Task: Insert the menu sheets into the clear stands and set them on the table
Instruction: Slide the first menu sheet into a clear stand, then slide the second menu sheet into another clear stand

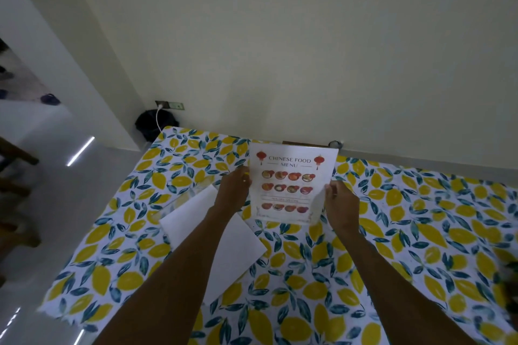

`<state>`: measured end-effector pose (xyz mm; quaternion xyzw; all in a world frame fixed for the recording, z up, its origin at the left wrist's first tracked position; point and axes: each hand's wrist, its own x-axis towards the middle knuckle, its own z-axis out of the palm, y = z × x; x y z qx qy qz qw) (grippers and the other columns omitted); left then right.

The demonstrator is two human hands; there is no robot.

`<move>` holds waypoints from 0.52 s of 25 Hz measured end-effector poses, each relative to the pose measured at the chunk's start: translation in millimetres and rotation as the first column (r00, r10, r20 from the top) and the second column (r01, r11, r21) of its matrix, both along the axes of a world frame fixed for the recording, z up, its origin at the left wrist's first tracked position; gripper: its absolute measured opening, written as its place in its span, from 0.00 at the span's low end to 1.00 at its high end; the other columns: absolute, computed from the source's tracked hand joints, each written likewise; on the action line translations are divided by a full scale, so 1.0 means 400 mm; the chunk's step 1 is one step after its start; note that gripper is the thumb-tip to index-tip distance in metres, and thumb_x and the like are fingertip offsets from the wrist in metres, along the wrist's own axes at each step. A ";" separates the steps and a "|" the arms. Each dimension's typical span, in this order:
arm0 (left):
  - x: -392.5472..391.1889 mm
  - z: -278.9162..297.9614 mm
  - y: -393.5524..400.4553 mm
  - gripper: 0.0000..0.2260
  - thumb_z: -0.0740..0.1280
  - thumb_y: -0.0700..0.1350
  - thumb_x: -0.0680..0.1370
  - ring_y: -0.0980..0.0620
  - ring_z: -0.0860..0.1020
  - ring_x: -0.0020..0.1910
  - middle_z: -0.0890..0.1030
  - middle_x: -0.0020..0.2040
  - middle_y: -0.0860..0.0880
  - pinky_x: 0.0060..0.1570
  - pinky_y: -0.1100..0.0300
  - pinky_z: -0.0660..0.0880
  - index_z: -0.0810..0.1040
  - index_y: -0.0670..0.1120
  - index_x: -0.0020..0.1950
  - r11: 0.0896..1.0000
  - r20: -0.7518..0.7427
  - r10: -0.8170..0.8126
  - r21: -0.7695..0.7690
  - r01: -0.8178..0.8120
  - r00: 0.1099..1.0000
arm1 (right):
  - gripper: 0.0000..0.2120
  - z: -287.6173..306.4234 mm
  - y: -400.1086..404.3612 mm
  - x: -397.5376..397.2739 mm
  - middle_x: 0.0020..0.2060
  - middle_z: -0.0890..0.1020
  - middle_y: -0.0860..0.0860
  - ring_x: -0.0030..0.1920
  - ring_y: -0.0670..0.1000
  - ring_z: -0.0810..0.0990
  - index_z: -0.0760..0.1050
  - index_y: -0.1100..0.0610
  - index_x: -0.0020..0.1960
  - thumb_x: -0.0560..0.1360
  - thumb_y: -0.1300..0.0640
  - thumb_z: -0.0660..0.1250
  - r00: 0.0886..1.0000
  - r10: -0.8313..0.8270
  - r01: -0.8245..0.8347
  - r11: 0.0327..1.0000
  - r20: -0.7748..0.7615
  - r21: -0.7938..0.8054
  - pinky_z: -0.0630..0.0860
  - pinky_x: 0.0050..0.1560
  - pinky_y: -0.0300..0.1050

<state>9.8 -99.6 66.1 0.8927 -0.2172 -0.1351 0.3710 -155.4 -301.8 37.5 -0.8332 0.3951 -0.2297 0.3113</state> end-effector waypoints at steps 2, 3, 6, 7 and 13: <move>-0.017 0.003 0.018 0.15 0.64 0.40 0.77 0.44 0.80 0.58 0.81 0.59 0.43 0.53 0.54 0.76 0.74 0.43 0.65 0.999 -0.117 -0.018 -0.032 0.014 0.993 | 0.10 -0.013 0.012 -0.008 0.46 0.83 0.62 0.46 0.62 0.81 0.76 0.63 0.54 0.80 0.57 0.60 0.998 -0.062 0.062 0.997 -0.004 0.053 0.74 0.43 0.50; -0.024 -0.005 0.036 0.18 0.66 0.42 0.77 0.44 0.78 0.61 0.80 0.62 0.43 0.57 0.54 0.76 0.72 0.44 0.67 0.999 -0.141 -0.022 -0.050 0.015 0.990 | 0.10 -0.023 0.024 -0.016 0.46 0.82 0.62 0.46 0.62 0.81 0.75 0.62 0.54 0.80 0.56 0.61 0.995 -0.096 0.096 0.990 -0.008 0.099 0.74 0.43 0.50; -0.045 -0.052 0.115 0.24 0.68 0.47 0.77 0.43 0.76 0.65 0.77 0.67 0.42 0.63 0.51 0.73 0.68 0.44 0.71 1.000 -0.170 -0.009 -0.002 0.009 0.985 | 0.09 -0.063 0.093 -0.034 0.45 0.81 0.60 0.45 0.61 0.80 0.72 0.60 0.52 0.79 0.54 0.61 0.994 -0.079 0.093 0.979 -0.078 0.184 0.74 0.41 0.48; -0.047 -0.077 0.148 0.24 0.68 0.48 0.77 0.43 0.76 0.64 0.76 0.67 0.41 0.63 0.51 0.73 0.67 0.45 0.71 1.000 -0.195 0.013 0.018 -0.009 0.981 | 0.09 -0.081 0.122 -0.032 0.45 0.81 0.59 0.45 0.60 0.79 0.73 0.60 0.53 0.78 0.54 0.61 0.992 -0.052 0.076 0.976 -0.119 0.204 0.73 0.42 0.48; -0.077 -0.205 0.385 0.28 0.69 0.50 0.76 0.39 0.72 0.66 0.73 0.68 0.37 0.63 0.50 0.70 0.65 0.40 0.71 0.934 -0.311 0.318 0.263 -0.241 0.896 | 0.19 -0.190 0.305 0.031 0.56 0.79 0.60 0.52 0.59 0.79 0.71 0.62 0.60 0.77 0.49 0.59 0.792 0.363 -0.170 0.903 -0.491 0.394 0.74 0.50 0.49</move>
